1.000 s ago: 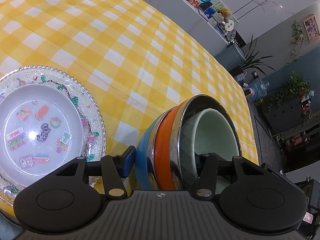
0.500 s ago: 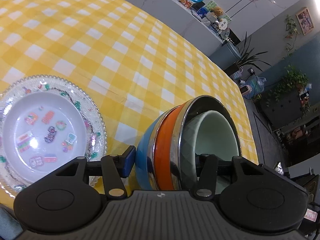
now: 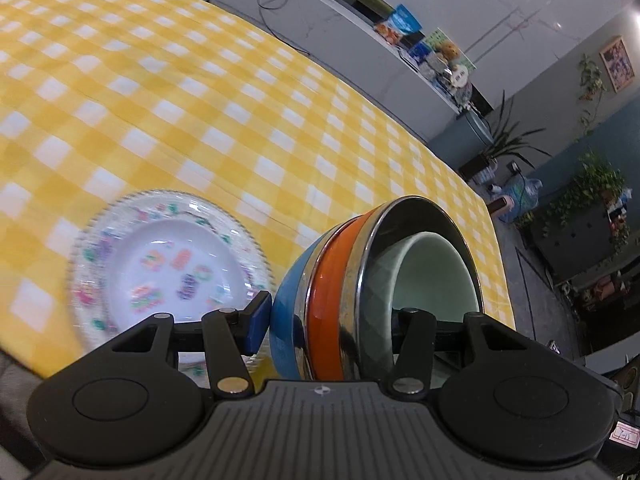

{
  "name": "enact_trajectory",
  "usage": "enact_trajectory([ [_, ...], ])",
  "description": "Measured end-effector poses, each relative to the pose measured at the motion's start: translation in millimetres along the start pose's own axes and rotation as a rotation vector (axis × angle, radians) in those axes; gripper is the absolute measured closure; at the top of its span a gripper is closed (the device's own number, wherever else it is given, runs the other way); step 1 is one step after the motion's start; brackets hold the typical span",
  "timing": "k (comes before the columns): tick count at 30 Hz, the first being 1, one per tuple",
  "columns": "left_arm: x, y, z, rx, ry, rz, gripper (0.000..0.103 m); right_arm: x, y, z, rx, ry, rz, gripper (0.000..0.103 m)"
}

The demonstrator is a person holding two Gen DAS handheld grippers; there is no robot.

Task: Organize plates and bowls
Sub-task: 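Carry the nested bowl stack with both grippers toward the stacked plates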

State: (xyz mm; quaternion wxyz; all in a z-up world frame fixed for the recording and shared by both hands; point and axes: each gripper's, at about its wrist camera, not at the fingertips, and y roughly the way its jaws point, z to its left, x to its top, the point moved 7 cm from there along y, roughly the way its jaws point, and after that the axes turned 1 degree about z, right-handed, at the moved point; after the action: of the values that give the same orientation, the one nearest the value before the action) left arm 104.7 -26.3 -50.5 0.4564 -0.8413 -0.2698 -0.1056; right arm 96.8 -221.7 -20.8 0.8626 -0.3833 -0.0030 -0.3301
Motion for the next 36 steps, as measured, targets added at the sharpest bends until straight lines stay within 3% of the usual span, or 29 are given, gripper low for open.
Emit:
enact_trajectory([
  [15,38,-44,63,0.067,-0.134,-0.066,0.045,-27,44,79,0.034,-0.114,0.089,0.062],
  [36,34,-14,93,0.088,-0.167,0.009,0.045,-31,77,61,-0.007,-0.098,0.138,0.063],
])
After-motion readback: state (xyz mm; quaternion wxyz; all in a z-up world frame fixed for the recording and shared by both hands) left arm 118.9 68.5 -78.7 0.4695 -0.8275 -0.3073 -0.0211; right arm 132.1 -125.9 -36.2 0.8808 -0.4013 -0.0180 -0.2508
